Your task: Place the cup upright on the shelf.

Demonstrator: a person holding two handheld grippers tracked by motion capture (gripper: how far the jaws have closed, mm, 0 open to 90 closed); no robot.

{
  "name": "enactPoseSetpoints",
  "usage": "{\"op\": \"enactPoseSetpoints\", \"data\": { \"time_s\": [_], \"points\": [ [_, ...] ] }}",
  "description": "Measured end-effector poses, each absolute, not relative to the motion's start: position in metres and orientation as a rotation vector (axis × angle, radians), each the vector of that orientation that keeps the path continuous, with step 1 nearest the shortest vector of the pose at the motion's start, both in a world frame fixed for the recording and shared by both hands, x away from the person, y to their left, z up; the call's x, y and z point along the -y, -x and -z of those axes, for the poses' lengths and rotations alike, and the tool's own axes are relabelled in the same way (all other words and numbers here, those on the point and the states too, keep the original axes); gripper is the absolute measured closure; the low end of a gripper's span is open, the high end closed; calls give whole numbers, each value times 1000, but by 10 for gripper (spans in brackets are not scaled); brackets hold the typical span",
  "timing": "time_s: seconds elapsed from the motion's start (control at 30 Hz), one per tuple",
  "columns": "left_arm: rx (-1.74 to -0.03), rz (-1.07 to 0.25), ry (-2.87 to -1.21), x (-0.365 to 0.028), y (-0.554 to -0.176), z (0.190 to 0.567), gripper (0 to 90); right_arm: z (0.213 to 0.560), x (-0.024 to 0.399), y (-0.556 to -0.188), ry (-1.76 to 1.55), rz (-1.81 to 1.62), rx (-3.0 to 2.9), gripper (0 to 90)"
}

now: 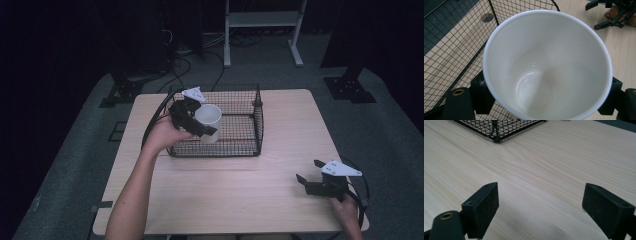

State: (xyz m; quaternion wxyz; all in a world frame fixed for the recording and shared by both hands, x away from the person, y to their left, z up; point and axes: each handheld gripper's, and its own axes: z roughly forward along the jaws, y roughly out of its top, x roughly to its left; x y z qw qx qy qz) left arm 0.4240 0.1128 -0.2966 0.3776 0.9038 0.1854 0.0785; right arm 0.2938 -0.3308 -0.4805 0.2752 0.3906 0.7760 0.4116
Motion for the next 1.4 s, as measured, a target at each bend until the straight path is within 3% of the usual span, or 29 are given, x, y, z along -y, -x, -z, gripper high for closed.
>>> {"op": "enactPoseSetpoints", "data": {
  "time_s": [1.4],
  "points": [
    [-568,-224,-2309,-93,-485,311,210,480,331,-294,-1045,-1110,-2085,131]
  ]
}}
